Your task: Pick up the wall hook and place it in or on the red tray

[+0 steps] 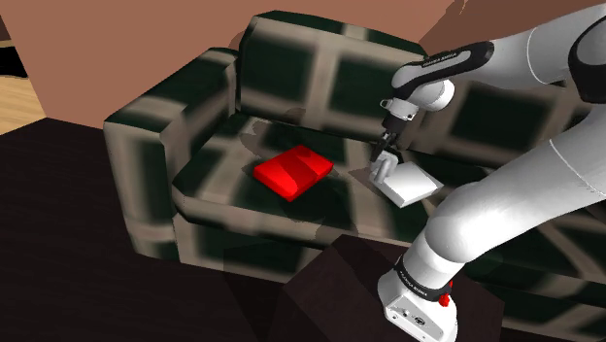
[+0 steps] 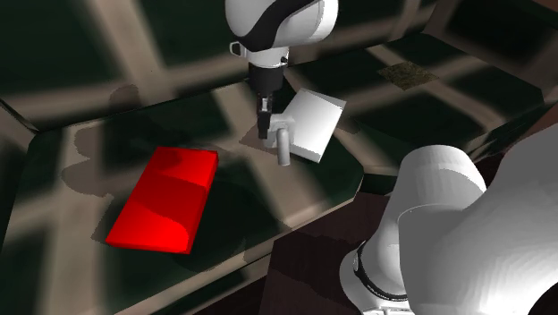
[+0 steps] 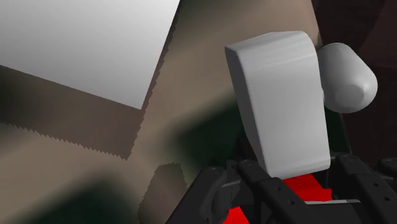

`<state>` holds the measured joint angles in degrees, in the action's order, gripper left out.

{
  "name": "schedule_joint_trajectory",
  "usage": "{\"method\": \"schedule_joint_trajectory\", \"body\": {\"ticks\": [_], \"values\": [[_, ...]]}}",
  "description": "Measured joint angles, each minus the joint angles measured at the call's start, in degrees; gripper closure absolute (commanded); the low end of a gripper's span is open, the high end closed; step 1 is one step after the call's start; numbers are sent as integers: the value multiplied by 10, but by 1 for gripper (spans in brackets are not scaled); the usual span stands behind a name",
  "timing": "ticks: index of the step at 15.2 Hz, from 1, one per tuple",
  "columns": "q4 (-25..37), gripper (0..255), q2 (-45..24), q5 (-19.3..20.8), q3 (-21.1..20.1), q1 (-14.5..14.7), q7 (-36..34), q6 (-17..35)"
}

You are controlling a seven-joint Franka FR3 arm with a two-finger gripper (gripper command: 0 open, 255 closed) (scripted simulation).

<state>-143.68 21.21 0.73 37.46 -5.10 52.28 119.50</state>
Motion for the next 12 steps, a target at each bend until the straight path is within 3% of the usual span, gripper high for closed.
{"method": "schedule_joint_trajectory", "body": {"ticks": [3, 12], "values": [[11, 255, -6, -10, -11, 11, -14, -4], [106, 255, -122, -105, -51, 92, -63, 13]]}}
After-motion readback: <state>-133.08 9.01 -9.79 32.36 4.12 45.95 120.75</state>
